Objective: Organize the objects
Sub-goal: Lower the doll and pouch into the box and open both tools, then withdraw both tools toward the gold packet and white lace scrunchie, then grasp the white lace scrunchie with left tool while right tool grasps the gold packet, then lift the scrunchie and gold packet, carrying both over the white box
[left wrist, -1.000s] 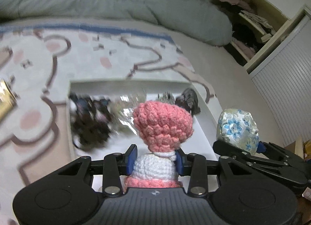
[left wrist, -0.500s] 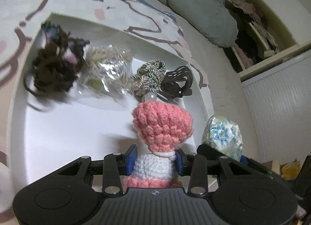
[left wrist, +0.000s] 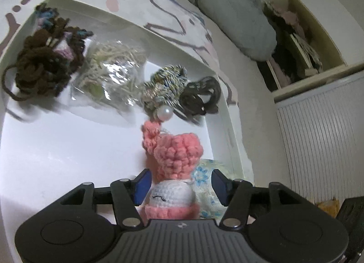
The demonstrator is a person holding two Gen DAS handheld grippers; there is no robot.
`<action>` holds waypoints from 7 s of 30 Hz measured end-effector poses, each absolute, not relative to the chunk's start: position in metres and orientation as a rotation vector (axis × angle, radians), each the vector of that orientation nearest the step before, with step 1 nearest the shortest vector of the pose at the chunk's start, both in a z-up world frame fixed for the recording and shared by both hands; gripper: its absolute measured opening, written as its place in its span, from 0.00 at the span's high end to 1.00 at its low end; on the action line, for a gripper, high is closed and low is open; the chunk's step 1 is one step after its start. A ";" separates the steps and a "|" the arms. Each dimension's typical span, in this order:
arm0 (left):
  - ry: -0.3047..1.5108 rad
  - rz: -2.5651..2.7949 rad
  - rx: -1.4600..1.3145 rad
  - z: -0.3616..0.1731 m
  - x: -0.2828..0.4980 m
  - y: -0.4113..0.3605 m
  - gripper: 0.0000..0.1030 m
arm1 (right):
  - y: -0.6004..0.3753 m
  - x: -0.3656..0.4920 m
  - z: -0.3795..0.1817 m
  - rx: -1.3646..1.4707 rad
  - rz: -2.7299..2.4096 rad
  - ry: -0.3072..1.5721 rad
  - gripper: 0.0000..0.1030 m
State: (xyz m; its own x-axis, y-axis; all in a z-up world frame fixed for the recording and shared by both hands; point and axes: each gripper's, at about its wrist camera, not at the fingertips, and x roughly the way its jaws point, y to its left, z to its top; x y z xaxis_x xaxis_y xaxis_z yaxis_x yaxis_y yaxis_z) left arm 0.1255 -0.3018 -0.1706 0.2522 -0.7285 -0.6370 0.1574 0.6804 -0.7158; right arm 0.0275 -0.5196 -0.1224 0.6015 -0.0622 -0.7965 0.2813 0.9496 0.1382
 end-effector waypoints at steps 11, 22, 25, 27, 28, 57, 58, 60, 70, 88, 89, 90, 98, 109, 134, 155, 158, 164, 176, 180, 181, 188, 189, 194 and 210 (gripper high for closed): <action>1.164 -0.666 -0.547 -0.159 0.124 -0.300 0.43 | -0.519 0.023 -0.116 0.244 -0.205 0.894 0.12; 1.124 -0.626 -0.447 -0.134 0.122 -0.284 0.43 | -0.518 0.012 -0.100 0.238 -0.212 0.855 0.12; 1.106 -0.618 -0.418 -0.126 0.122 -0.279 0.43 | -0.517 0.008 -0.094 0.241 -0.212 0.838 0.12; 1.091 -0.614 -0.393 -0.119 0.121 -0.275 0.43 | -0.515 0.006 -0.090 0.242 -0.211 0.825 0.12; 1.084 -0.615 -0.378 -0.116 0.120 -0.273 0.43 | -0.514 0.004 -0.087 0.243 -0.211 0.819 0.12; 0.883 -0.478 -0.031 -0.055 0.100 -0.216 0.00 | -0.475 -0.017 -0.038 0.190 -0.222 0.723 0.00; 0.883 -0.476 -0.027 -0.055 0.101 -0.214 0.00 | -0.473 -0.017 -0.038 0.185 -0.221 0.724 0.00; 0.887 -0.472 -0.019 -0.056 0.102 -0.209 0.00 | -0.469 -0.014 -0.038 0.172 -0.225 0.726 0.00; 0.878 -0.427 -0.048 -0.051 0.114 -0.172 0.00 | -0.448 0.000 -0.037 0.150 -0.209 0.726 0.00; 0.846 -0.268 -0.034 -0.050 0.140 -0.074 0.00 | -0.367 0.058 -0.040 0.114 -0.078 0.731 0.00; 0.843 -0.262 -0.031 -0.050 0.140 -0.070 0.00 | -0.362 0.061 -0.040 0.112 -0.069 0.731 0.00; 0.838 -0.256 -0.029 -0.049 0.141 -0.066 0.00 | -0.357 0.064 -0.041 0.112 -0.061 0.732 0.00; 0.814 -0.231 -0.015 -0.045 0.144 -0.037 0.00 | -0.319 0.087 -0.045 0.096 0.003 0.733 0.00; 0.730 -0.196 -0.009 -0.031 0.149 -0.006 0.00 | -0.287 0.110 -0.049 0.107 0.054 0.723 0.00; 0.677 -0.382 0.163 -0.075 0.245 0.044 0.26 | -0.235 0.180 -0.102 0.506 0.027 0.902 0.06; 0.834 -0.647 0.010 -0.152 0.306 0.046 0.42 | -0.201 0.250 -0.191 0.833 0.086 0.962 0.25; 0.841 -0.662 -0.014 -0.156 0.305 0.044 0.42 | -0.201 0.254 -0.190 0.785 0.069 0.968 0.43; 0.841 -0.691 -0.015 -0.156 0.301 0.033 0.42 | -0.207 0.255 -0.172 0.603 0.104 1.004 0.43; 0.944 -0.612 0.079 -0.173 0.310 -0.004 0.41 | -0.205 0.240 -0.161 0.017 0.237 1.087 0.43; 0.949 -0.569 0.060 -0.174 0.312 -0.008 0.50 | -0.203 0.238 -0.168 0.011 0.231 1.060 0.29; 0.948 -0.562 0.047 -0.174 0.312 -0.007 0.55 | -0.200 0.238 -0.168 0.010 0.221 1.054 0.27; 0.966 -0.500 -0.032 -0.172 0.303 -0.003 0.61 | -0.191 0.227 -0.175 -0.001 0.183 1.056 0.32; 0.969 -0.490 -0.041 -0.171 0.301 -0.002 0.61 | -0.189 0.226 -0.176 -0.010 0.182 1.056 0.33; 0.975 -0.457 -0.080 -0.167 0.294 0.003 0.63 | -0.189 0.225 -0.171 -0.018 0.202 1.034 0.48; 0.869 -0.369 -0.126 -0.093 0.246 0.023 0.63 | -0.195 0.194 -0.103 -0.033 0.242 0.872 0.48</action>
State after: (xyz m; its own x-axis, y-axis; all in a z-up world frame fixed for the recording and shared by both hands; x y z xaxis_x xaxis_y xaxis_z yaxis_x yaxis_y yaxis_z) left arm 0.2465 0.0232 -0.0932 0.5866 -0.3663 -0.7223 0.2650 0.9296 -0.2562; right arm 0.1942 -0.1946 -0.1032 0.6181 0.1964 -0.7612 -0.2234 0.9722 0.0695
